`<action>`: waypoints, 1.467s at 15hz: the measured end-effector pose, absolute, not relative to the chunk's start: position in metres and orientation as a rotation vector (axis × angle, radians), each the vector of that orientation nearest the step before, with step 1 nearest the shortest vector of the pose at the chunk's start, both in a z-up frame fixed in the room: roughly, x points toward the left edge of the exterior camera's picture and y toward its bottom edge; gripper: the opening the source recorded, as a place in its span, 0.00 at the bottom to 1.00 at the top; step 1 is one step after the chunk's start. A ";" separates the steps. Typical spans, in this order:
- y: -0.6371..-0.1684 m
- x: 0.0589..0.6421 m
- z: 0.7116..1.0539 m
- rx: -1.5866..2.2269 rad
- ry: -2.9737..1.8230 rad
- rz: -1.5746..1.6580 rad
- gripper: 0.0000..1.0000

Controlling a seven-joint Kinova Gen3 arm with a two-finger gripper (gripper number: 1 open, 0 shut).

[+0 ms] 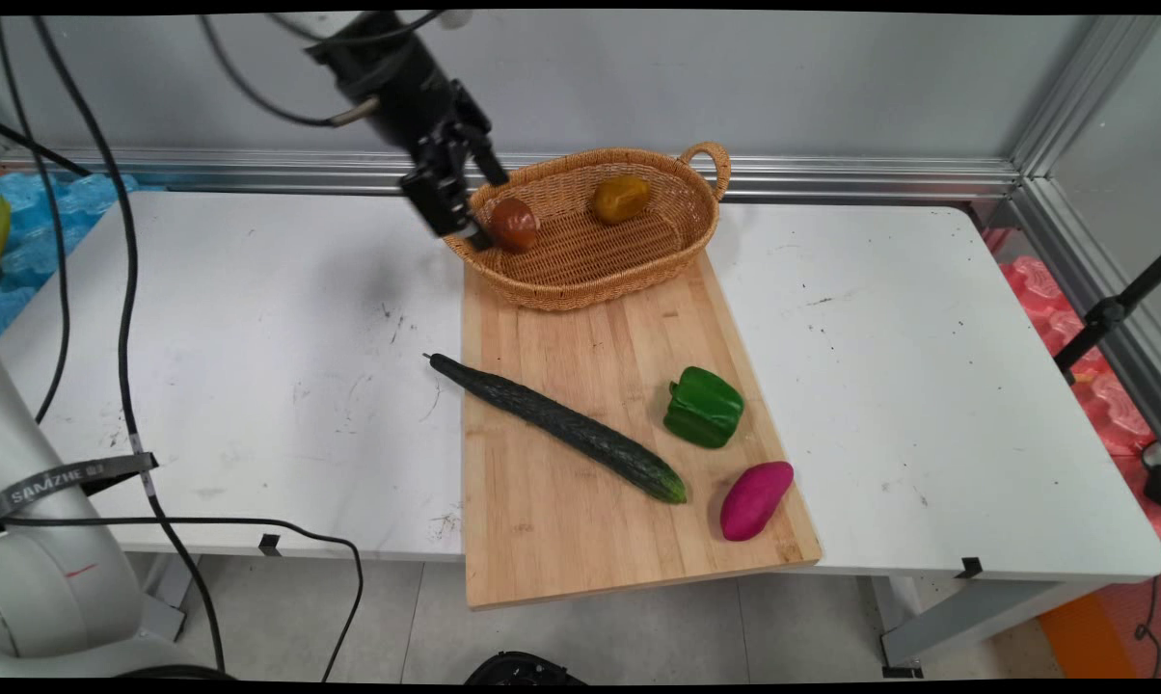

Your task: Pick up the cucumber from the cutting board

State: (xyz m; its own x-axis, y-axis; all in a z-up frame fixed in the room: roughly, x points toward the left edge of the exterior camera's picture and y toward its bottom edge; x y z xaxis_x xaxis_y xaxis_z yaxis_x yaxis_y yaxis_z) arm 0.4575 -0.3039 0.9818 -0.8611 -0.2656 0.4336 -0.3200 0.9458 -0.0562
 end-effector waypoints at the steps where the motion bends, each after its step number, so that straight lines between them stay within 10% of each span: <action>1: -0.297 0.460 0.982 0.374 -2.680 0.158 1.00; 22: -0.292 0.385 0.840 -0.063 -2.798 0.011 1.00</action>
State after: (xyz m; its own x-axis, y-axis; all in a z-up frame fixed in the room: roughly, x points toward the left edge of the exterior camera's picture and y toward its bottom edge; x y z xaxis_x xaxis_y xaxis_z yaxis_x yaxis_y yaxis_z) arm 0.3849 -0.2922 0.8400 -0.9409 0.0450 0.3356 0.0424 0.9990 -0.0151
